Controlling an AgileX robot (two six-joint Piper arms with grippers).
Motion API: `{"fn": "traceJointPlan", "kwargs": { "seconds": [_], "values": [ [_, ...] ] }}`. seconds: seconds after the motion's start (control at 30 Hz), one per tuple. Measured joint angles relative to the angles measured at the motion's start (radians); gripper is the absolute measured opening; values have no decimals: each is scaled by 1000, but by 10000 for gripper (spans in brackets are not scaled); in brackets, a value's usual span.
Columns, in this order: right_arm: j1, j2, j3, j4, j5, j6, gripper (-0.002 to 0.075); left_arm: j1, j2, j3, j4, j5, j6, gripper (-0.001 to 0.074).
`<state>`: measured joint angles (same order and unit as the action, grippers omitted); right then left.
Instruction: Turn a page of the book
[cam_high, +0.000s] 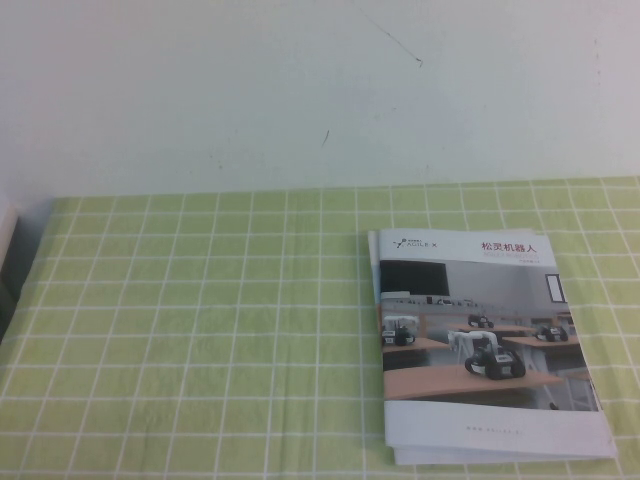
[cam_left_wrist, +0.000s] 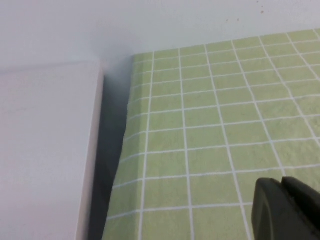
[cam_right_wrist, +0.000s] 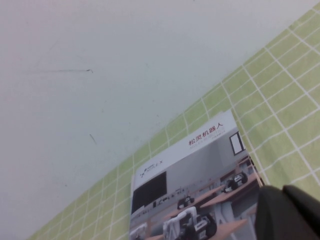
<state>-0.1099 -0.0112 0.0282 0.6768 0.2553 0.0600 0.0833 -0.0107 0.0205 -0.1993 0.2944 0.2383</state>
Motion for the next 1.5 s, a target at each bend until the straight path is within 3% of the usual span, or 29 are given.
{"fn": "traceJointPlan", "kwargs": {
  "seconds": [0.13, 0.37, 0.5, 1.33, 1.5],
  "values": [
    [0, 0, 0, 7, -6, 0, -3, 0, 0, 2, -18, -52, -1, -4],
    [0, 0, 0, 22, 10, -27, -3, 0, 0, 2, -572, -233, -231, -4],
    [0, 0, 0, -12, 14, -158, -3, 0, 0, 2, -686, -254, -238, -4],
    [0, 0, 0, 26, 13, -207, -3, 0, 0, 3, -728, -162, -238, -4],
    [0, 0, 0, 32, 38, -227, -3, 0, 0, -1, -730, -17, -185, -4]
  ]
}}
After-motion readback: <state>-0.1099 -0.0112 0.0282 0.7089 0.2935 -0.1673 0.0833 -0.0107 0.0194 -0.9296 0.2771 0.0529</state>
